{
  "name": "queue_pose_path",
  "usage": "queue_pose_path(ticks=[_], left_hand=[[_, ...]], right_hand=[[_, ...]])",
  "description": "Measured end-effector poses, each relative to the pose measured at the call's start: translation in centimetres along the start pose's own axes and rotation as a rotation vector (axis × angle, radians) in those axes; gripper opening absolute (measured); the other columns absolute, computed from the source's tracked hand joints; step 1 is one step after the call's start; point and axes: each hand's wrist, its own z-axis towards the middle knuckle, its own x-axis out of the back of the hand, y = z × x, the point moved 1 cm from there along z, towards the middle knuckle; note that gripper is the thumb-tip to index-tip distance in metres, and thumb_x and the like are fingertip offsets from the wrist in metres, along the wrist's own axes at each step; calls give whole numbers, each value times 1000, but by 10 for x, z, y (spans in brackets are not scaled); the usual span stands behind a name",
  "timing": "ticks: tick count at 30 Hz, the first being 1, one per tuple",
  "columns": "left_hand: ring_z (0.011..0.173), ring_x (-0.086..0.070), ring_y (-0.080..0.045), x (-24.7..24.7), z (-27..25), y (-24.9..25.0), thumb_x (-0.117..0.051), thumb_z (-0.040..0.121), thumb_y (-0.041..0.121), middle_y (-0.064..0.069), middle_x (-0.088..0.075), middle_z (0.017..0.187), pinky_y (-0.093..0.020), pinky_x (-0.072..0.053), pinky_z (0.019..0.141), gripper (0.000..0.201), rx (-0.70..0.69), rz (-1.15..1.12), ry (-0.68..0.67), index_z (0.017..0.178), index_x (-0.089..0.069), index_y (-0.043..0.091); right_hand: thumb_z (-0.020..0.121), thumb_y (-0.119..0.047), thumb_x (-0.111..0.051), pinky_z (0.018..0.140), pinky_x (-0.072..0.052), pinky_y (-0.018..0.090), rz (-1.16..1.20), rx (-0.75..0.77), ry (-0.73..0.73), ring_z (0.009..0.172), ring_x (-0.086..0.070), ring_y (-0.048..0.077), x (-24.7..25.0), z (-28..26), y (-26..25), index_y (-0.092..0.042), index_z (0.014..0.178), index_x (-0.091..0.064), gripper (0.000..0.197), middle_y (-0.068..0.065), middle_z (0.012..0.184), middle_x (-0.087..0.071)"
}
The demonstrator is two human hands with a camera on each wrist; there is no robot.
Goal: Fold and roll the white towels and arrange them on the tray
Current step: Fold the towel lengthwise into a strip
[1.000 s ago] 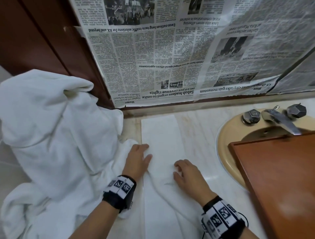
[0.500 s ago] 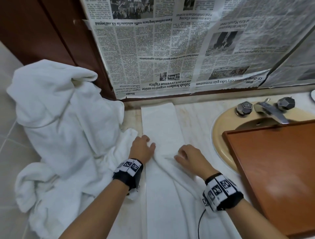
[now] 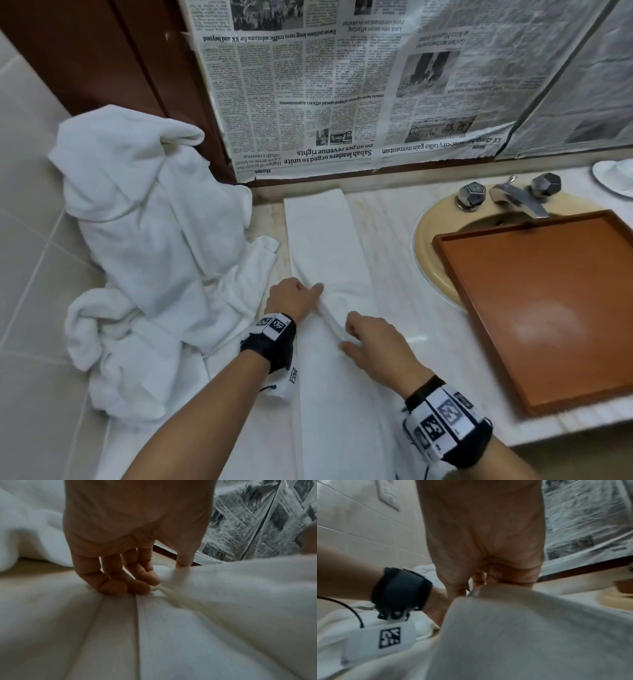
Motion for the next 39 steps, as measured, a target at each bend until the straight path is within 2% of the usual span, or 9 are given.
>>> queue_pose_path(ticks=[5,8,10,18,20,23,27,30,39], left_hand=[[68,-52,-22,6,-1,-19,-60,86,26,-3,-55,65,-29,-41,63,26,-19,-66,25,64,-53,15],[84,-57,-21,6,0,-29,-63,88,26,0,-64,84,-27,-44,78,12,2,-63,26,85,-67,16],[95,-60,-22,3,-2,-34,-66,89,29,-2,-68,95,-25,-44,85,17,-1,-63,72,97,-70,15],[88,-61,-20,-16,-33,-43,-66,89,26,-2,-67,91,-24,-44,76,16,27,-85,250,97,-66,11],[85,-61,-20,-20,-37,-47,-64,91,23,-1,-66,86,-24,-44,74,14,9,-78,274,96,-67,10],[81,-60,-20,-20,-43,-49,-61,94,25,-2,-66,86,-25,-41,69,16,10,-78,308,94,-68,10],[77,-60,-18,-22,-64,-53,-65,91,34,2,-62,77,-29,-47,70,22,-33,-90,261,92,-61,13],[80,-60,-18,-29,-85,-66,-67,88,32,0,-63,82,-32,-50,74,22,-50,-19,171,94,-58,14],[99,-62,-28,-30,-75,-56,-57,95,21,-11,-68,101,-37,-50,86,20,-86,8,178,107,-64,7]], right_hand=[[98,-27,-56,72,-49,35,124,57,-110,84,-59,25,-25,-5,-38,-13,105,-52,16,7,98,-62],[96,-26,-59,82,-52,32,226,43,-251,93,-62,24,-46,-15,-35,-12,119,-56,27,9,109,-62],[95,-29,-61,84,-52,30,273,48,-283,93,-62,22,-53,-25,-28,-12,123,-57,33,7,109,-62],[98,-17,-53,82,-43,22,258,175,-218,91,-51,12,-68,-53,-1,-14,130,-56,32,1,108,-58],[99,-15,-48,82,-37,23,201,233,-199,100,-54,18,-74,-51,-5,-13,133,-55,35,7,117,-59],[99,-20,-48,88,-42,33,116,264,-276,113,-52,27,-85,-50,-10,-14,141,-48,43,10,122,-53],[100,-38,-48,95,-46,35,190,173,-116,115,-53,20,-78,-58,4,-16,138,-50,44,2,125,-53],[102,-35,-46,93,-47,33,194,108,36,112,-52,20,-67,-55,25,-16,138,-48,41,3,125,-50],[95,-27,-50,76,-42,34,-63,-23,-14,106,-53,32,-54,3,40,-10,132,-42,41,8,125,-43]])
